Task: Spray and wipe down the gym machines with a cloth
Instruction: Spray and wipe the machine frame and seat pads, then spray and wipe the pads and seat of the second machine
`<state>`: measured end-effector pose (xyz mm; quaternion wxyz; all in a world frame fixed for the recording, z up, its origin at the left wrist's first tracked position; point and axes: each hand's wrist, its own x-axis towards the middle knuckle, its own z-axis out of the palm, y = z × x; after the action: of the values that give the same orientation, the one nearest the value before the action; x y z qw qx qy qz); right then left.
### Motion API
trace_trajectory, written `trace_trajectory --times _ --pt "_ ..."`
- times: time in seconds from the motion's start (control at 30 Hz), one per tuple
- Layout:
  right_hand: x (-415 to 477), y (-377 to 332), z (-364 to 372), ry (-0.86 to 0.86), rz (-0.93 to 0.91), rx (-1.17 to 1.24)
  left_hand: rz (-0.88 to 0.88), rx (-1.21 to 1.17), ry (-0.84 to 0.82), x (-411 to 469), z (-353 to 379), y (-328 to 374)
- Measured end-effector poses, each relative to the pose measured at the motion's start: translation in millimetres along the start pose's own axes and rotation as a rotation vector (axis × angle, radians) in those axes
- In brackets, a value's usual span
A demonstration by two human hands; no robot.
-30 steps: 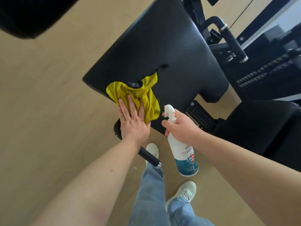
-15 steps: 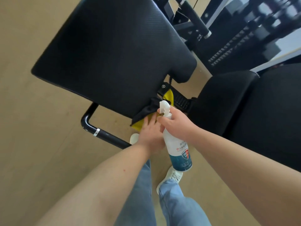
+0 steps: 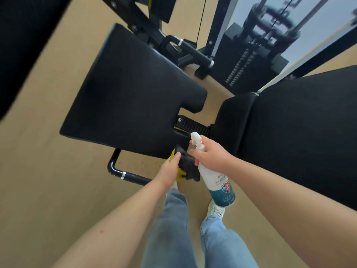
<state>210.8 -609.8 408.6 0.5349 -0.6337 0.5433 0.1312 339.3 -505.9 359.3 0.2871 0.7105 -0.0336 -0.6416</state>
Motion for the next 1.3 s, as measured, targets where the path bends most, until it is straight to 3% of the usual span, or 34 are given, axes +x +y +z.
trace_trajectory --times 0.1,0.23,0.33,0.7,0.87,1.17,1.3 --pt "-24.3 -15.3 -12.4 0.014 -0.018 -0.014 -0.042 -0.19 -0.087 -19.8 -9.3 14.2" --pt "-57.4 -39.7 -34.6 0.029 -0.068 -0.031 0.112 -0.193 -0.149 -47.5 -17.3 39.0" --pt "-76.8 -55.7 -53.0 0.081 -0.087 -0.019 0.245 -0.13 -0.175 -77.7 -15.9 68.3" --pt "-154.0 -61.5 -112.5 0.289 -0.123 0.123 0.371 0.057 -0.461 -149.0 23.2 131.8" --pt "-190.2 -26.6 -105.7 0.287 -0.1 0.159 0.329 0.118 -0.454 -172.2 53.7 106.1" --pt "-252.2 74.5 -65.1 0.232 -0.099 0.13 0.203 0.132 -0.258 -213.9 119.4 7.9" --pt "-293.9 132.2 -66.0 0.219 -0.093 0.139 0.17 0.251 -0.27 -237.6 164.7 -24.2"
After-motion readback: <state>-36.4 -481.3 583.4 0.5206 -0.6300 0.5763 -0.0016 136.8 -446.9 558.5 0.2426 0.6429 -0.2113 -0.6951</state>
